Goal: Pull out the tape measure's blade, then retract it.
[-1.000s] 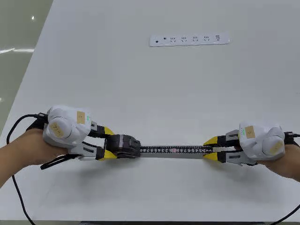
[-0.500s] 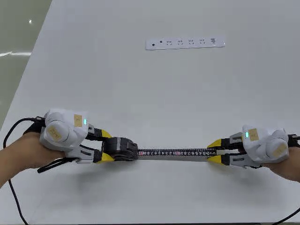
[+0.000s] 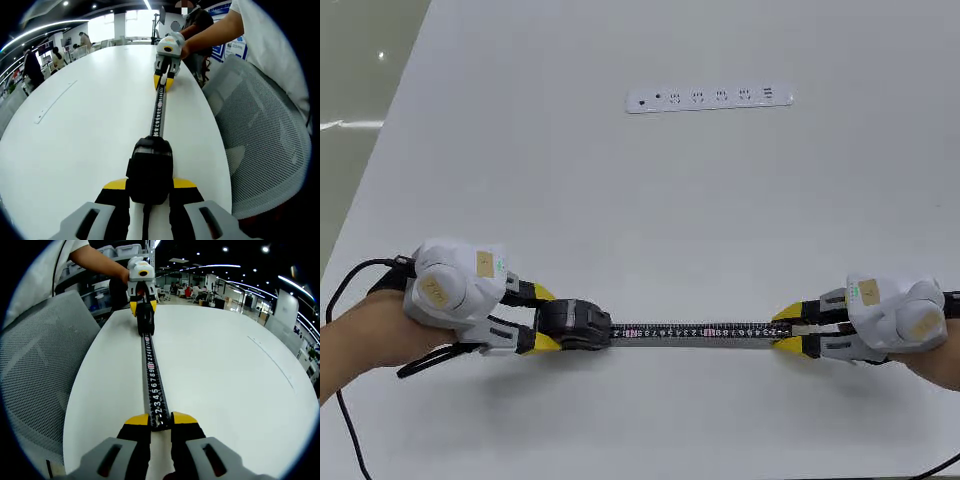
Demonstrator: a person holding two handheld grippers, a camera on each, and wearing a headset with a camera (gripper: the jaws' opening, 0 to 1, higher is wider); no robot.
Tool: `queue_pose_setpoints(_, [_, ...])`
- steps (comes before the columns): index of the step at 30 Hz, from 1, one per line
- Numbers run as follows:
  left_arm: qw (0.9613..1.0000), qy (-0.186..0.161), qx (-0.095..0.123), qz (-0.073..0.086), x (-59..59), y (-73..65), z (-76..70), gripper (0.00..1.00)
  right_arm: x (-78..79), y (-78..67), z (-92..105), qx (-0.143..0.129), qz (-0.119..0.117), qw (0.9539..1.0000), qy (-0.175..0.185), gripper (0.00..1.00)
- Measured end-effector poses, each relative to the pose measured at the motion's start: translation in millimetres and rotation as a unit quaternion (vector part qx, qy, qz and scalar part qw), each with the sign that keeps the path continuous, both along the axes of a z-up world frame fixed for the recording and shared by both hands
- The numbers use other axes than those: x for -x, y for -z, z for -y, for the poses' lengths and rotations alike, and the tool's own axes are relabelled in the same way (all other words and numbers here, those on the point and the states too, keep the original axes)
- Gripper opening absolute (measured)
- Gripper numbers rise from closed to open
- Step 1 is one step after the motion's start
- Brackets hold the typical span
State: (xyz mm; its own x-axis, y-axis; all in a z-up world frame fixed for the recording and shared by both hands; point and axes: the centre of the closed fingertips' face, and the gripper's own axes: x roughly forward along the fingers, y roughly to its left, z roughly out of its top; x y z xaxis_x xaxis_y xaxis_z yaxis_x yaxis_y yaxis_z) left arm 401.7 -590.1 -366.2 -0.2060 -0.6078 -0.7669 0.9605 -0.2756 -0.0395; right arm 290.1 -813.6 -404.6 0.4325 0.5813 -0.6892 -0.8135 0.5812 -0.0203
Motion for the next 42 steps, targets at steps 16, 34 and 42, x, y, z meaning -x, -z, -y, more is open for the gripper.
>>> queue_pose_setpoints(16, [1.0000, -0.008, -0.003, 0.002, 0.1, 0.3, 1.3, 0.28, 0.2, -2.5, 1.1, -0.012, -0.017, 0.9996, 0.018, 0.13])
queue_pose_setpoints(34, [0.9998, -0.019, -0.005, 0.003, -0.2, 0.6, 0.7, 0.29, 0.3, -0.8, -0.4, -0.011, -0.026, 0.9995, 0.010, 0.15])
queue_pose_setpoints(42, [0.9997, -0.015, -0.009, 0.016, 0.5, 1.1, 0.3, 0.29, -0.1, -0.3, 0.9, -0.007, -0.026, 0.9996, 0.009, 0.15])
